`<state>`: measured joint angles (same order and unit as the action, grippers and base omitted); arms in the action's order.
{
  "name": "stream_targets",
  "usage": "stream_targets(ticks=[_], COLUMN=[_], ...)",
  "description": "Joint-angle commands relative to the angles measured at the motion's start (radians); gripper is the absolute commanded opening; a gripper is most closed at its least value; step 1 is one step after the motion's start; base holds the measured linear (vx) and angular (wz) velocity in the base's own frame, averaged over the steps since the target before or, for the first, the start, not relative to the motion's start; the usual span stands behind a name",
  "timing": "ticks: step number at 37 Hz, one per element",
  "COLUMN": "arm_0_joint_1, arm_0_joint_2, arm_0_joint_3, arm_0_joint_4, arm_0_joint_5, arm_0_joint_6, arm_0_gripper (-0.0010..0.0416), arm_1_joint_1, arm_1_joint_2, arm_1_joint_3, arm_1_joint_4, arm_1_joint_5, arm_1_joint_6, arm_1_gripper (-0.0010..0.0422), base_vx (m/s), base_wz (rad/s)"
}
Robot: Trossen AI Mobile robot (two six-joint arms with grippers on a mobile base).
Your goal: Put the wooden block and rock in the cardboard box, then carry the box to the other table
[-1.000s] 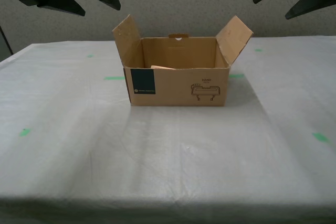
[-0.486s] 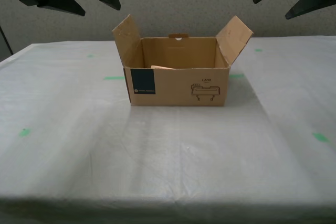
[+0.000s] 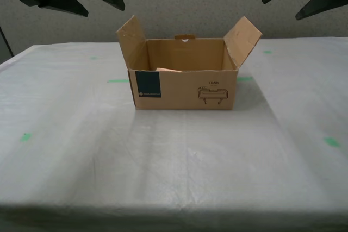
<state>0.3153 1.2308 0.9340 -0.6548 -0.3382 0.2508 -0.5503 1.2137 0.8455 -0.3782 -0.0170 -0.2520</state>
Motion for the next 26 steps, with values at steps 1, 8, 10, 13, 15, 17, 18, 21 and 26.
stream_targets(ticks=[1, 8, 10, 13, 15, 17, 18, 21, 26], arm_0_joint_1=[0.0, 0.0, 0.0, 0.0, 0.0, 0.0, 0.0, 0.0, 0.0], arm_0_joint_2=[0.0, 0.0, 0.0, 0.0, 0.0, 0.0, 0.0, 0.0, 0.0], arm_0_joint_3=[0.0, 0.0, 0.0, 0.0, 0.0, 0.0, 0.0, 0.0, 0.0], arm_0_joint_4=[0.0, 0.0, 0.0, 0.0, 0.0, 0.0, 0.0, 0.0, 0.0], arm_0_joint_5=[0.003, 0.003, 0.003, 0.003, 0.003, 0.003, 0.003, 0.003, 0.003], arm_0_joint_6=[0.003, 0.003, 0.003, 0.003, 0.003, 0.003, 0.003, 0.003, 0.003], arm_0_gripper=[0.0393, 0.0394, 0.0394, 0.0394, 0.0394, 0.0393, 0.0393, 0.0394, 0.0394], arm_1_joint_1=[0.0, 0.0, 0.0, 0.0, 0.0, 0.0, 0.0, 0.0, 0.0], arm_1_joint_2=[-0.001, -0.001, -0.001, -0.001, -0.001, -0.001, -0.001, -0.001, -0.001], arm_1_joint_3=[0.001, 0.001, 0.001, 0.001, 0.001, 0.001, 0.001, 0.001, 0.001], arm_1_joint_4=[0.003, 0.003, 0.003, 0.003, 0.003, 0.003, 0.003, 0.003, 0.003], arm_1_joint_5=[-0.002, -0.002, -0.002, -0.002, -0.002, -0.002, -0.002, -0.002, -0.002], arm_1_joint_6=[0.001, 0.001, 0.001, 0.001, 0.001, 0.001, 0.001, 0.001, 0.001], arm_1_gripper=[0.04, 0.04, 0.04, 0.04, 0.04, 0.04, 0.04, 0.04, 0.04], base_vx=[0.0, 0.0, 0.0, 0.0, 0.0, 0.0, 0.0, 0.0, 0.0], base_wz=[0.0, 0.0, 0.0, 0.0, 0.0, 0.0, 0.0, 0.0, 0.0])
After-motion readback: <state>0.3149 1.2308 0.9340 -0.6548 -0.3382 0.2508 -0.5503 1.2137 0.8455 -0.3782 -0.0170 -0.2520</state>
